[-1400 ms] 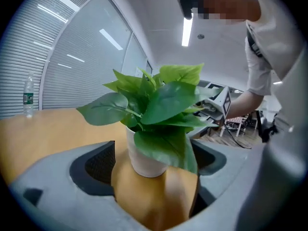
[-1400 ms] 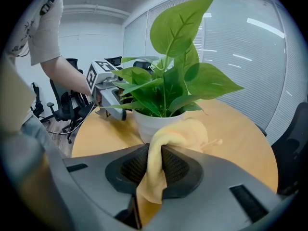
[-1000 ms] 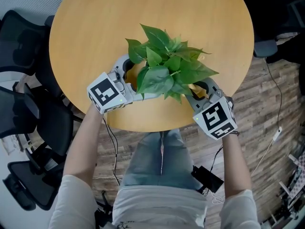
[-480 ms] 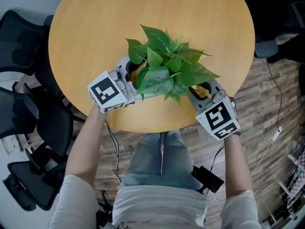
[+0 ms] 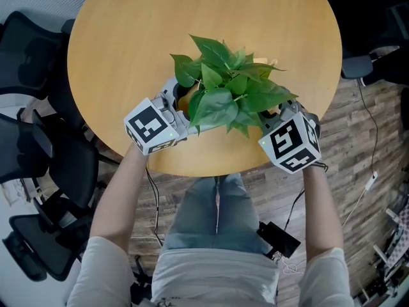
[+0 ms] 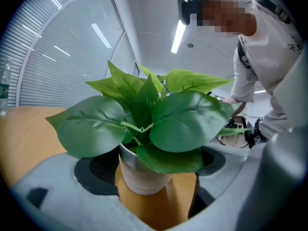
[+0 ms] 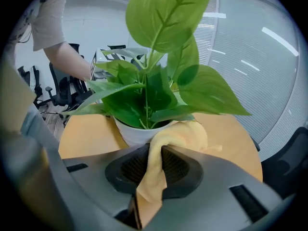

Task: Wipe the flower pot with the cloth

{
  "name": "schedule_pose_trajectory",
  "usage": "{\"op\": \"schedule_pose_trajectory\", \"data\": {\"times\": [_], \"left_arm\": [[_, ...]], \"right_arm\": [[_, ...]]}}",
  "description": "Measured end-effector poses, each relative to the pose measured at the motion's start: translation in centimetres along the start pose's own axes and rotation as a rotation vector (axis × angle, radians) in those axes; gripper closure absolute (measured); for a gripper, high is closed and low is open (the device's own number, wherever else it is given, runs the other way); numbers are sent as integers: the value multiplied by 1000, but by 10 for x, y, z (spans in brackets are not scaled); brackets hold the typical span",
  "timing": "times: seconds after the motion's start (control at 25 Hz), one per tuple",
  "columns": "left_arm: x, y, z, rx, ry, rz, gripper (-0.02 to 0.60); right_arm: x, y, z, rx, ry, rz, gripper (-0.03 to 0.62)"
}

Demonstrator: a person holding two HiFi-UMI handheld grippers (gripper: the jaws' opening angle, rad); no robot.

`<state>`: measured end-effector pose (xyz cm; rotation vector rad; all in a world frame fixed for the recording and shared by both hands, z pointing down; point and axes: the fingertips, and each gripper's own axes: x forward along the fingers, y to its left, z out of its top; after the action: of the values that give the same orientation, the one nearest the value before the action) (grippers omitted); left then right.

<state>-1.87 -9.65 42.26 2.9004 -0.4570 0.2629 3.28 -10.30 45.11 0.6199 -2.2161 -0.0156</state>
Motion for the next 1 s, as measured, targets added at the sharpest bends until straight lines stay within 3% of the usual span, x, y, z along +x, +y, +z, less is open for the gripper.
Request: {"op": "schedule_pose_trajectory", "data": {"times": [1.0], "left_arm": [[5,-1,-2,-43,-2,162,124]], "right_arm": [[-8,10,-4,29,0,-2,534]]}}
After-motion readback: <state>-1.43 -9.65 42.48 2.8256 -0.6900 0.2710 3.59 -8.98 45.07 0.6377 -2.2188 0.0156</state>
